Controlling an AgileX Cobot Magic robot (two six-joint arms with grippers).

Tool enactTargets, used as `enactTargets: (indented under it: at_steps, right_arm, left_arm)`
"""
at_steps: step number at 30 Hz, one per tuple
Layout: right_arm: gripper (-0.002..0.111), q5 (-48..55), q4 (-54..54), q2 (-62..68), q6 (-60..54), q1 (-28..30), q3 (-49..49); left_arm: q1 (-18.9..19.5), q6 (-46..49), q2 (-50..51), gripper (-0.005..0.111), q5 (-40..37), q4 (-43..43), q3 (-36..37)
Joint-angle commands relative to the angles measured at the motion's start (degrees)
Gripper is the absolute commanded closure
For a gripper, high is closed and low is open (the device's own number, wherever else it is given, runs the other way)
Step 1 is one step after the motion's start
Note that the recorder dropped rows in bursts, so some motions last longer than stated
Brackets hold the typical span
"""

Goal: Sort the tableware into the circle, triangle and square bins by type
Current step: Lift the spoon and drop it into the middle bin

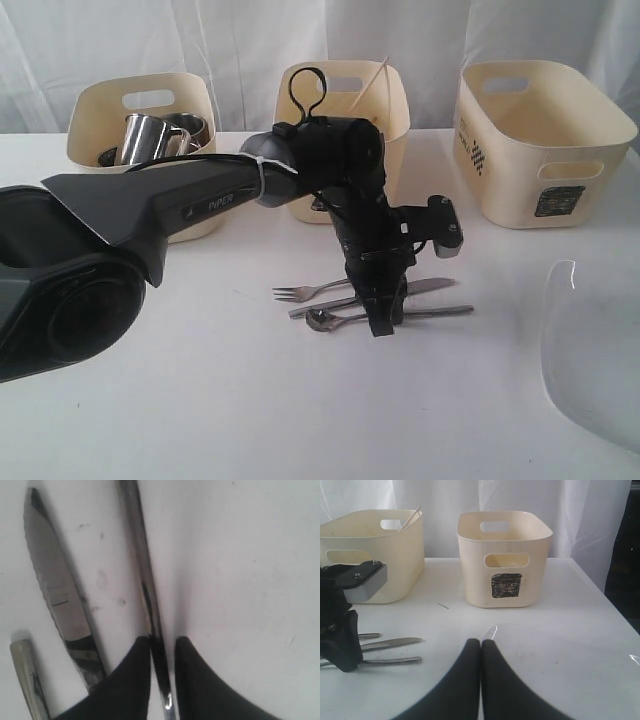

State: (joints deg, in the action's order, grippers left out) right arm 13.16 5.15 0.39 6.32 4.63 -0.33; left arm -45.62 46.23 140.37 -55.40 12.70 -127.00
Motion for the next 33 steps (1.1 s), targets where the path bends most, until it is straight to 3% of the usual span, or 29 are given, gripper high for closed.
enactTargets:
  at_steps: [1,12,17,21,26,33]
  right_arm:
    - [0.108,-0.4,0.1,-0.4,-0.1,-0.1,0.3]
    - [0.108,-0.5,0.2,-0.4,-0.1,-0.1,0.3]
    - [0.108,-0.4,0.2,-0.4,-0.1,-0.1,0.3]
    - [0.108,-0.4,0.2,-0.4,-0.1,-0.1,0.3]
    - [0.108,-0.4,0.2,-0.4,-0.1,-0.1,0.3]
    - [0.108,-0.4,0.2,-0.4,-0.1,-0.1,0.3]
  left_arm:
    - [-0.3,-3.3,0.3,0.107,-1.7,-3.4,0.4]
    - [-0.4,-5.8,-4.0,0.107,-4.0,-3.5,0.3]
    - [-0.4,-5.8,-10.4,0.107,1.0,-0.8,0.3]
    - [-0.4,-5.8,-14.6,0.107,9.0,0.6,0.3]
    - [-0.4,-5.8,-15.7,0.107,27.2,-4.5,0.3]
    - [0.5,-4.0,-14.2,0.107,40.4,-7.8,0.3]
